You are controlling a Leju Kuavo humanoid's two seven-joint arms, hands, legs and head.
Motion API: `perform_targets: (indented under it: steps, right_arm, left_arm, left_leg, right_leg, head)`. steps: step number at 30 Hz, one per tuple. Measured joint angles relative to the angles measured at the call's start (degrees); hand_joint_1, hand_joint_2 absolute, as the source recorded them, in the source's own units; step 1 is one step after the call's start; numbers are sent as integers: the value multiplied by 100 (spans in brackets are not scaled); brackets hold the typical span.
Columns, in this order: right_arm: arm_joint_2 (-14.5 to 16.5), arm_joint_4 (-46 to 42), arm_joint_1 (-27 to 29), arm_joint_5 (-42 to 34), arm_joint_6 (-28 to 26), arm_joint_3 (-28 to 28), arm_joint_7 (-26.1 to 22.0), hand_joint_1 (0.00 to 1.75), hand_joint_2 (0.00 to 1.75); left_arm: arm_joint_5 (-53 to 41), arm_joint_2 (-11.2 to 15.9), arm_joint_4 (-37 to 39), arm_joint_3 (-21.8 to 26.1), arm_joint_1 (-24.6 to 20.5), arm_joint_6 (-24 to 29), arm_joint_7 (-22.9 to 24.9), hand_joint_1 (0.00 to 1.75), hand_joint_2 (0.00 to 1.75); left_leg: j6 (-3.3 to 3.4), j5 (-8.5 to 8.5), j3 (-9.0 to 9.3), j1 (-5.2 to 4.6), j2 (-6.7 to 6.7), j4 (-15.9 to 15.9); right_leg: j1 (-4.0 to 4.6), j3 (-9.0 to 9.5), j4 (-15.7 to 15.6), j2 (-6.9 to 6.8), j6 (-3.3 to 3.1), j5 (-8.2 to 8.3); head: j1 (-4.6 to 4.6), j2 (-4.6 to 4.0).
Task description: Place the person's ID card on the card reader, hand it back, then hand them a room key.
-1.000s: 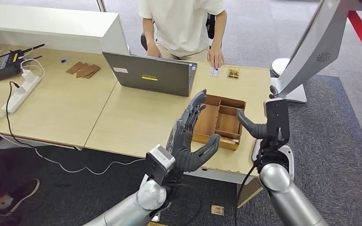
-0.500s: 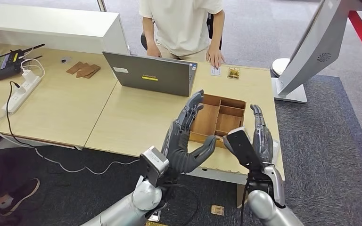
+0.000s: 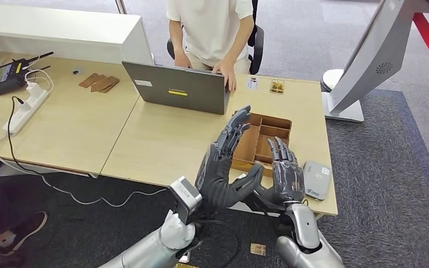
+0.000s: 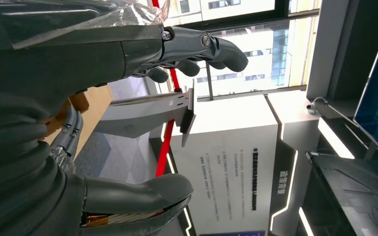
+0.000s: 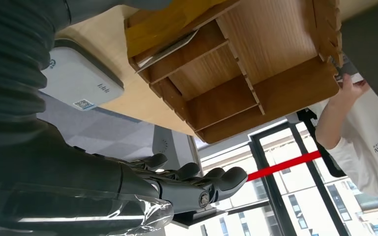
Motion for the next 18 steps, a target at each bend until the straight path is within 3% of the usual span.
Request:
perform_targets:
  steps: [18]
  right_arm:
    - [176, 397, -17, 395, 282, 94, -19, 0, 175]
  left_arm:
    - [-33, -75, 42, -1, 0, 87, 5, 0, 175]
  left_leg:
    - [0, 0, 0, 0, 1, 0]
  right_leg:
    - [0, 0, 0, 0, 0, 0]
  head:
    - [0, 0]
